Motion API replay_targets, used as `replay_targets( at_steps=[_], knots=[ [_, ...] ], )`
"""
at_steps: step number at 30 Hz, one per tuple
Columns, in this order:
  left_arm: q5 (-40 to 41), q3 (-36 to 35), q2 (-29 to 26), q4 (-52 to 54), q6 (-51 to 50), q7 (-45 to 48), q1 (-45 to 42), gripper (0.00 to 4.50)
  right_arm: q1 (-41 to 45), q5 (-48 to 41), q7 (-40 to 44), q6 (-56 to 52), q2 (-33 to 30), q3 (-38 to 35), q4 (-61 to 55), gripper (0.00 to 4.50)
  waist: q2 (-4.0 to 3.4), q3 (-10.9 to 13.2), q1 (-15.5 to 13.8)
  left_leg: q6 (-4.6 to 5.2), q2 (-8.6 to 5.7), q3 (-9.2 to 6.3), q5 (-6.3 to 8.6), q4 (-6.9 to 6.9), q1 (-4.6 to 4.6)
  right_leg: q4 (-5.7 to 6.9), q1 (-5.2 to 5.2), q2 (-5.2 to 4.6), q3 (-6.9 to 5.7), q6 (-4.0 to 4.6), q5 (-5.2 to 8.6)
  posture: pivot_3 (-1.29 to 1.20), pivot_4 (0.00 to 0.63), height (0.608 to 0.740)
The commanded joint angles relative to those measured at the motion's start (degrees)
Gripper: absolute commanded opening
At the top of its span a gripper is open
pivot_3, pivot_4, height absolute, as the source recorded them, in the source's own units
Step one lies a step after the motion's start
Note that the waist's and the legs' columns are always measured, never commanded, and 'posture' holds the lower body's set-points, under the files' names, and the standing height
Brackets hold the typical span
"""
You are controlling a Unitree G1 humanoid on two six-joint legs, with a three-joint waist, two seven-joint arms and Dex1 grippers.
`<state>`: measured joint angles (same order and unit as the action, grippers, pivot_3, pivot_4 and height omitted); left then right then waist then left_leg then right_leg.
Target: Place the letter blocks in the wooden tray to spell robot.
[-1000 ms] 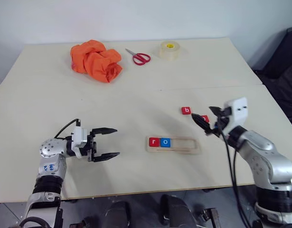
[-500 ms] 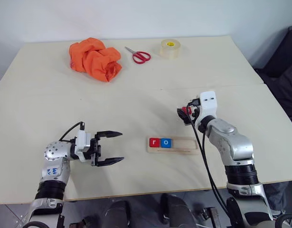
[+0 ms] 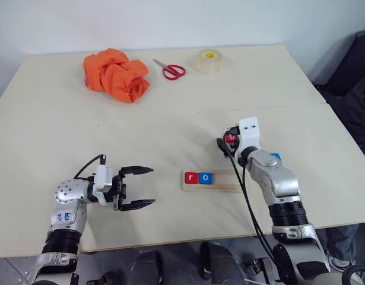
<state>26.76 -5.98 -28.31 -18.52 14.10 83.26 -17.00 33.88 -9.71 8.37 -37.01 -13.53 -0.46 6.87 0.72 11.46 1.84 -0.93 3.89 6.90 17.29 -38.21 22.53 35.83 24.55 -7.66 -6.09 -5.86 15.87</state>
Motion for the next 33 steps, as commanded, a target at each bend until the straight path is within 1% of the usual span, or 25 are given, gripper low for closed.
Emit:
replay_targets(
  at_steps=[1, 4, 5, 8, 12, 17, 20, 23, 28, 33],
  knots=[
    [0.4, -0.2, -0.3, 1.7, 0.8, -0.3, 1.0, 4.50, 0.1, 0.8, -0.7, 0.0, 0.2, -0.8, -0.7, 2.55, 0.00, 0.0, 0.0, 0.01, 0.00, 0.00, 0.00, 0.00, 0.00, 0.00, 0.00, 0.00, 0.00, 0.00, 0.00, 0.00, 0.150, 0.740],
    [0.4, -0.1, -0.4, 1.4, 0.9, -0.3, 0.9, 4.50, -0.2, 0.9, -0.7, -0.2, 0.2, -0.8, -1.3, 1.55, 0.01, 0.0, -0.1, 0.01, 0.00, -0.01, 0.01, 0.00, 0.00, 0.00, 0.00, 0.00, 0.00, 0.00, 0.00, 0.00, 0.150, 0.740],
    [0.5, -0.1, -0.4, 1.3, 0.9, -0.2, 0.8, 4.50, -0.3, 0.8, -0.7, -0.3, 0.2, -1.0, -1.9, 1.48, 0.01, 0.0, -0.1, 0.02, 0.00, -0.01, 0.01, -0.01, 0.00, 0.00, -0.01, 0.00, 0.00, 0.00, 0.00, 0.00, 0.150, 0.740],
    [0.7, 0.0, -0.6, 0.8, 0.8, 0.5, 0.4, 4.50, -0.7, -0.1, -0.1, -0.5, -0.1, -1.8, -4.9, 1.48, 0.01, 0.0, -0.1, 0.03, 0.00, -0.01, 0.01, 0.00, 0.01, 0.00, 0.00, 0.00, 0.00, 0.00, 0.00, 0.00, 0.150, 0.740],
    [0.9, 0.3, -0.6, 0.2, 0.5, 1.4, -0.2, 4.50, -3.3, -1.4, 0.7, -2.8, -0.8, -2.8, -12.4, 1.48, 0.01, 0.0, -0.1, 0.02, 0.00, -0.01, 0.01, 0.03, 0.04, -0.03, 0.02, 0.00, 0.00, 0.00, 0.00, 0.00, 0.150, 0.740],
    [0.9, 0.6, -0.4, -0.9, 0.4, 2.4, -1.2, 4.50, -10.7, -4.4, 1.9, -10.1, -2.7, -5.1, -28.4, 1.48, 0.02, 0.0, -0.3, 0.03, 0.00, -0.02, 0.02, 0.05, 0.07, -0.08, 0.02, 0.01, -0.01, 0.00, 0.00, 0.00, 0.150, 0.740],
    [0.8, 0.6, -0.3, -1.9, 0.5, 3.1, -2.0, 4.50, -17.8, -6.5, 2.5, -16.8, -5.0, -7.5, -39.6, 1.48, 0.05, 0.0, -0.4, 0.07, -0.02, -0.05, 0.04, 0.04, 0.11, -0.14, 0.02, 0.00, -0.03, 0.00, 0.00, 0.00, 0.150, 0.740],
    [0.7, 0.8, -0.2, -3.5, 0.8, 3.9, -3.3, 4.50, -24.3, -8.1, 2.1, -22.3, -5.7, -9.3, -47.8, 1.48, 0.08, 0.0, -0.4, 0.11, -0.02, -0.09, 0.06, 0.04, 0.14, -0.19, 0.02, 0.01, -0.05, 0.00, 0.00, 0.00, 0.150, 0.740],
    [0.6, 1.1, 0.1, -5.2, 1.3, 4.4, -5.0, 4.50, -29.1, -7.8, -0.7, -26.3, -4.0, -11.5, -51.7, 1.48, 0.14, -0.1, -0.1, 0.11, -0.01, -0.07, 0.06, 0.04, 0.02, -0.25, 0.01, 0.02, -0.02, 0.00, -0.01, 0.00, 0.150, 0.740],
    [0.7, 1.5, 0.2, -5.3, 1.5, 4.4, -5.3, 4.50, -31.0, -7.3, -3.5, -27.7, -1.1, -13.0, -51.7, 1.48, 0.14, -0.1, -0.2, 0.08, 0.00, -0.10, 0.04, 0.04, -0.03, -0.19, 0.01, 0.03, -0.02, 0.01, 0.00, 0.00, 0.150, 0.740]
  ],
)
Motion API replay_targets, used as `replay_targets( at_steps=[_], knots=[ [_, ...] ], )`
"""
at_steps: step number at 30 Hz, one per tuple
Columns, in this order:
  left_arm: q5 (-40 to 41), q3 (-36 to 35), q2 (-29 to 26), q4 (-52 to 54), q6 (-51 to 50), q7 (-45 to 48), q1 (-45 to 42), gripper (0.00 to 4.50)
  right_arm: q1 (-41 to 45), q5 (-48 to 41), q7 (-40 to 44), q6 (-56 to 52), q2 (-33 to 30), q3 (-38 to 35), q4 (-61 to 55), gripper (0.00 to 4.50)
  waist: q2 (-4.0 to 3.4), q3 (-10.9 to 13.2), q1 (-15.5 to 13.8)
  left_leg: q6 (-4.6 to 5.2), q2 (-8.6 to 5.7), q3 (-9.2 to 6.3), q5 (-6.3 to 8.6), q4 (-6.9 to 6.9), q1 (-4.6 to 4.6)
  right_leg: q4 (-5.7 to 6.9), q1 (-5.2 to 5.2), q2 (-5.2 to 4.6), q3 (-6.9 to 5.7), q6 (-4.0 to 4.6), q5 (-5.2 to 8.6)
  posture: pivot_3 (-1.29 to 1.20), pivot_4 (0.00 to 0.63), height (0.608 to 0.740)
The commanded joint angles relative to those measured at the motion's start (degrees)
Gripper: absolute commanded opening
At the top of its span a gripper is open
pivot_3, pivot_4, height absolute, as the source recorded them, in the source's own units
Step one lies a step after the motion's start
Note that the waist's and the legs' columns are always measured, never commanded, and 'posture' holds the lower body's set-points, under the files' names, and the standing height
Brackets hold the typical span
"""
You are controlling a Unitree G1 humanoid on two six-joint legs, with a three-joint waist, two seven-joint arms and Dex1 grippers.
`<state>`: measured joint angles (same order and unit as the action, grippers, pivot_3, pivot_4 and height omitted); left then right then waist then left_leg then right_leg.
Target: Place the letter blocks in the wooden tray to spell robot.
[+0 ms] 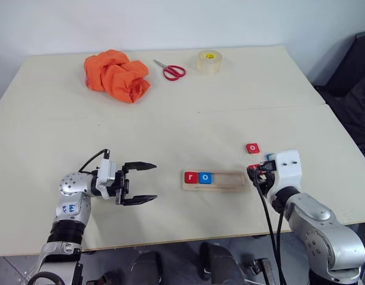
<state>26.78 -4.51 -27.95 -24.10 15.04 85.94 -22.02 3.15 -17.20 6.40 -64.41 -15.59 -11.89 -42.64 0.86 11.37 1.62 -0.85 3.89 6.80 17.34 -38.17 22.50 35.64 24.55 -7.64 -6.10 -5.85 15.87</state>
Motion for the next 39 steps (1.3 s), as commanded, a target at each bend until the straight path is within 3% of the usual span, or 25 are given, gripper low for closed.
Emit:
replay_targets(
  at_steps=[1, 6, 15, 23, 28, 32, 39],
  knots=[
    [0.7, 0.1, -0.2, 0.4, 0.5, 1.8, -0.2, 4.50, -0.2, 0.3, -1.8, -0.4, 1.4, -1.7, -2.1, 1.48, 0.00, 0.0, 0.0, 0.00, 0.00, 0.01, 0.00, -0.01, 0.00, 0.00, 0.00, -0.01, 0.01, 0.00, 0.00, 0.00, 0.150, 0.740],
    [0.8, 0.1, -0.4, 1.0, 0.4, 1.7, 0.3, 4.50, -0.7, 0.7, -2.7, -0.2, 2.1, -2.0, -1.5, 1.48, 0.01, 0.0, 0.0, 0.00, 0.00, 0.00, 0.00, 0.00, 0.02, -0.01, 0.00, 0.00, 0.01, 0.01, -0.01, 0.00, 0.150, 0.740],
    [0.7, 0.2, 0.1, 1.7, 0.6, 1.0, 1.0, 4.50, -0.3, -1.1, 3.1, 1.0, -5.0, -2.6, -2.2, 4.47, 0.01, 0.0, 0.0, 0.01, -0.02, 0.00, 0.00, 0.00, 0.01, -0.03, -0.01, -0.01, 0.01, 0.01, -0.01, 0.00, 0.150, 0.740],
    [1.1, 0.8, 0.7, 3.0, 0.5, 1.4, 1.7, 4.50, 2.6, -6.7, 29.7, 11.7, -29.3, -1.8, 7.1, 4.47, 0.06, 0.0, -0.1, 0.07, -0.04, -0.02, 0.04, 0.01, 0.00, -0.11, -0.05, -0.01, 0.03, -0.01, -0.02, 0.00, 0.150, 0.740],
    [1.5, 1.3, 0.7, 4.6, 0.3, 1.6, 2.9, 4.50, 5.9, -5.0, 45.1, 22.0, -40.8, 4.4, 17.4, 4.47, 0.09, 0.0, 0.0, 0.07, -0.06, 0.03, 0.04, 0.00, -0.01, -0.11, -0.05, -0.03, 0.05, -0.02, -0.02, 0.00, 0.150, 0.740],
    [1.6, 1.5, 0.8, 6.1, 0.1, 1.0, 4.1, 4.50, 11.1, -0.8, 51.8, 30.4, -44.5, 10.8, 26.9, 4.47, 0.09, 0.0, 0.0, 0.06, -0.04, 0.06, 0.03, -0.06, -0.06, -0.10, -0.09, -0.04, 0.05, -0.04, -0.04, 0.00, 0.150, 0.740],
    [1.5, 0.8, 0.8, 9.2, -0.1, -1.3, 7.1, 4.50, 18.1, 5.7, 59.9, 39.2, -44.7, 19.3, 38.7, 4.47, 0.09, 0.0, -0.1, -0.02, -0.03, 0.10, -0.01, -0.08, -0.07, -0.09, -0.07, -0.05, 0.05, -0.04, -0.04, 0.00, 0.150, 0.740]
  ],
)
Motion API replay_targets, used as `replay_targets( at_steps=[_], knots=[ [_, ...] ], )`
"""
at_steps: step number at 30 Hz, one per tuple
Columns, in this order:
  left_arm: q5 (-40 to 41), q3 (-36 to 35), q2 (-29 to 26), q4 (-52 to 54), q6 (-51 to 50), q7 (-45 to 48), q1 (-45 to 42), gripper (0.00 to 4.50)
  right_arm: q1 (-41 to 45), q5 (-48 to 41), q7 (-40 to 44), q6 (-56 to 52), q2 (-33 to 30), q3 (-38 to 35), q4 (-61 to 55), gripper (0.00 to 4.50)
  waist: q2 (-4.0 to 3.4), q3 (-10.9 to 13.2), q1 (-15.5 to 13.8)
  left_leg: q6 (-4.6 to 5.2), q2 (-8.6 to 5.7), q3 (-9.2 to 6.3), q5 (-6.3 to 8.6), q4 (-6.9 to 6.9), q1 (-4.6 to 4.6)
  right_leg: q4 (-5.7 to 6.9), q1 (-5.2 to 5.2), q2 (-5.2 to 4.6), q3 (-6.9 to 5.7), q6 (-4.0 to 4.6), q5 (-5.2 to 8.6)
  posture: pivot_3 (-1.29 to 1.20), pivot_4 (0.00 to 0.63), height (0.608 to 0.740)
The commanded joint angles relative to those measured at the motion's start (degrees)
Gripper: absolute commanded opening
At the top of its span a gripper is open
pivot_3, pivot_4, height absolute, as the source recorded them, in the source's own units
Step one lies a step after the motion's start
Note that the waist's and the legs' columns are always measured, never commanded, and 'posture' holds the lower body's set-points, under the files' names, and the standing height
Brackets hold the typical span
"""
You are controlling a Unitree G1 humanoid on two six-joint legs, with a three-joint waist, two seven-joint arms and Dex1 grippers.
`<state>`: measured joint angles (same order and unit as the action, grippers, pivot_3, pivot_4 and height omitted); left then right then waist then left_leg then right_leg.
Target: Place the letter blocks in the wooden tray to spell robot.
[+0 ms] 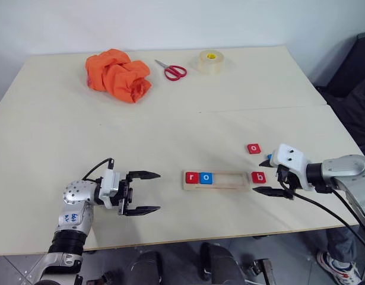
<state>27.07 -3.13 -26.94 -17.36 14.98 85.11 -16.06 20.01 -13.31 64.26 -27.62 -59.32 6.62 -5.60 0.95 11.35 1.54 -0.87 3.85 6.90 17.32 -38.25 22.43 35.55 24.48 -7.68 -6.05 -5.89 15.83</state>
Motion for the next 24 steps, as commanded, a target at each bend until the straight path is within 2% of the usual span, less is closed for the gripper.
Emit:
replay_targets(
  at_steps=[1, 4, 11, 20, 24],
  knots=[
    [1.2, -0.7, -0.2, 3.0, -0.1, -0.9, 1.6, 4.50, 1.9, 2.4, 2.9, 3.0, -0.7, 1.5, 2.6, 4.47, 0.00, 0.0, -0.1, -0.01, 0.00, 0.00, 0.00, 0.00, 0.01, 0.00, 0.00, 0.00, 0.00, 0.00, 0.00, 0.00, 0.150, 0.740],
    [1.1, -0.8, -0.3, 3.9, -0.2, -1.7, 2.4, 4.50, 3.3, 3.4, 4.2, 3.8, 0.0, 2.6, 4.3, 3.90, 0.00, 0.0, -0.1, -0.02, 0.00, 0.01, -0.01, -0.06, 0.01, 0.01, -0.01, -0.02, 0.00, 0.01, -0.01, 0.00, 0.150, 0.740],
    [1.0, -0.5, -0.1, 4.3, -0.1, -2.6, 2.7, 4.50, 5.4, 5.5, 3.9, 5.7, 0.9, 2.9, 6.5, 1.55, 0.00, 0.0, -0.1, -0.02, 0.01, 0.01, -0.01, -0.09, 0.00, 0.05, -0.01, -0.03, -0.01, 0.04, -0.03, 0.00, 0.150, 0.740],
    [0.8, -0.4, -0.1, 1.4, 0.4, -1.6, 0.0, 4.50, 10.4, 0.8, 6.0, -8.2, -1.8, -0.3, -4.7, 1.47, -0.01, 0.0, 0.0, 0.00, 0.03, -0.01, 0.00, -0.20, 0.01, 0.10, 0.00, -0.04, -0.01, 0.06, -0.05, 0.00, 0.150, 0.740],
    [0.6, -0.3, 0.0, 0.2, 0.6, -1.1, -1.0, 4.50, 15.0, -2.6, 4.1, -18.0, 1.6, 1.2, -10.2, 1.47, -0.01, 0.0, 0.1, -0.01, 0.08, 0.00, 0.01, -0.17, 0.02, 0.09, 0.04, -0.02, -0.01, 0.07, -0.05, 0.00, 0.150, 0.740]
  ],
)
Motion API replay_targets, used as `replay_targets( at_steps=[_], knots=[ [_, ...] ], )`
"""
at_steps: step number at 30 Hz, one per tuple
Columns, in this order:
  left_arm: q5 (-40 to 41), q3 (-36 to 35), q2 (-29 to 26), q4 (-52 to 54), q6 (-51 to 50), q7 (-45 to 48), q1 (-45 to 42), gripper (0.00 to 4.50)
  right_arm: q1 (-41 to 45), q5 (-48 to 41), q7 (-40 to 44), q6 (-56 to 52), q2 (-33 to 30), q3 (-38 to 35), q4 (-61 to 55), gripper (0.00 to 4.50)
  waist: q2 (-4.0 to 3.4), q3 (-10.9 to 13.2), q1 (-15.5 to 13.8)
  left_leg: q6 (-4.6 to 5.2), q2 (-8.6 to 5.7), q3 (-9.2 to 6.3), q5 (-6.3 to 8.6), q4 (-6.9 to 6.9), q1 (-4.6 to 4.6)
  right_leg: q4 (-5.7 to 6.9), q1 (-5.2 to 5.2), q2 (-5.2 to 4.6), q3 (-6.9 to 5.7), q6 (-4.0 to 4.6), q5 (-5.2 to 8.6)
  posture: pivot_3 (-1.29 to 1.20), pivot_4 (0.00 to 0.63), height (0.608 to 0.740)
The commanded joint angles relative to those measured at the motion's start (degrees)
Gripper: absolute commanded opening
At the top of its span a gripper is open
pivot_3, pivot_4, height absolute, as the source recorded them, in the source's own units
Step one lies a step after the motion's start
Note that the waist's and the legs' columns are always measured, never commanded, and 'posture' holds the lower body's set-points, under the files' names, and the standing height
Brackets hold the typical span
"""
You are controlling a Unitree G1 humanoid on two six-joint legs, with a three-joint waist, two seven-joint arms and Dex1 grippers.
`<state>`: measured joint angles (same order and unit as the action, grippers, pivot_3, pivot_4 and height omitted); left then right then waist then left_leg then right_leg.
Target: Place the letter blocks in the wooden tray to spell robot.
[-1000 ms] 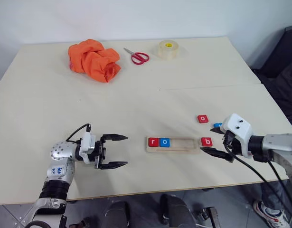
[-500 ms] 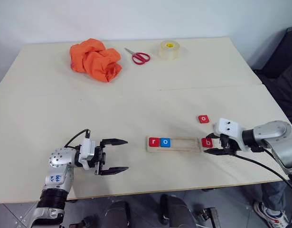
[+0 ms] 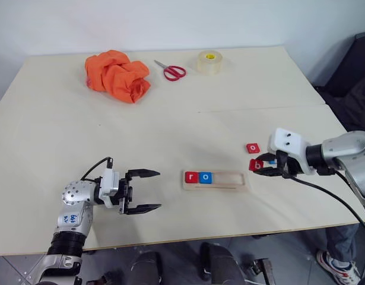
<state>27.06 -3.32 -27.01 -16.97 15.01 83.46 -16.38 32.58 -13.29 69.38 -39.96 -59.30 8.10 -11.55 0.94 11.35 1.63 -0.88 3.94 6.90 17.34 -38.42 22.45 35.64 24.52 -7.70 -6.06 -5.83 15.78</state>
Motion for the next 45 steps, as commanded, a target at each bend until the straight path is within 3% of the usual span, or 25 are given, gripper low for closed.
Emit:
replay_targets(
  at_steps=[1, 12, 19, 33, 45],
  knots=[
    [0.5, -0.1, 0.1, -0.6, 0.6, 0.5, -1.0, 4.50, 3.5, -2.5, -0.6, -8.0, 1.4, 1.7, -5.2, 1.47, 0.00, 0.0, 0.0, 0.00, 0.01, 0.00, 0.00, -0.01, -0.01, 0.01, 0.00, 0.00, 0.00, 0.00, 0.00, 0.00, 0.150, 0.740],
    [0.6, -0.1, 0.4, 0.4, 0.7, 0.3, -0.6, 4.50, 10.2, 1.5, -5.4, -11.9, 11.2, 14.7, -4.2, 1.47, 0.00, 0.0, -0.1, -0.03, 0.01, -0.04, 0.05, -0.47, 0.30, 0.11, 0.11, -0.01, -0.04, 0.02, -0.01, 0.00, 0.150, 0.740],
    [0.7, -0.5, 0.1, 2.4, 0.4, -0.7, 1.2, 4.50, 11.7, 3.5, -4.1, -10.0, 12.0, 18.1, -2.1, 1.47, 0.00, 0.0, -0.1, 0.01, 0.01, -0.08, 0.10, -0.62, 0.48, 0.12, 0.18, -0.02, -0.05, -0.01, -0.02, 0.00, 0.150, 0.740],
    [0.8, -0.5, 0.2, 3.3, 0.5, -2.0, 2.0, 4.50, 11.0, 2.7, -1.5, -10.1, 10.3, 15.0, -3.0, 1.47, 0.00, 0.0, -0.1, -0.03, 0.01, -0.07, 0.08, -0.63, 0.54, 0.12, 0.25, -0.01, -0.06, -0.02, -0.03, 0.00, 0.150, 0.740],
    [0.6, -0.2, 0.6, 2.8, 0.8, -2.1, 1.5, 4.50, 8.5, 5.3, -2.0, -6.4, 10.4, 17.1, -0.9, 1.47, 0.00, 0.0, 0.0, -0.03, 0.01, -0.06, 0.08, -0.64, 0.54, 0.12, 0.26, -0.01, -0.06, -0.04, -0.05, 0.00, 0.150, 0.740]
  ],
)
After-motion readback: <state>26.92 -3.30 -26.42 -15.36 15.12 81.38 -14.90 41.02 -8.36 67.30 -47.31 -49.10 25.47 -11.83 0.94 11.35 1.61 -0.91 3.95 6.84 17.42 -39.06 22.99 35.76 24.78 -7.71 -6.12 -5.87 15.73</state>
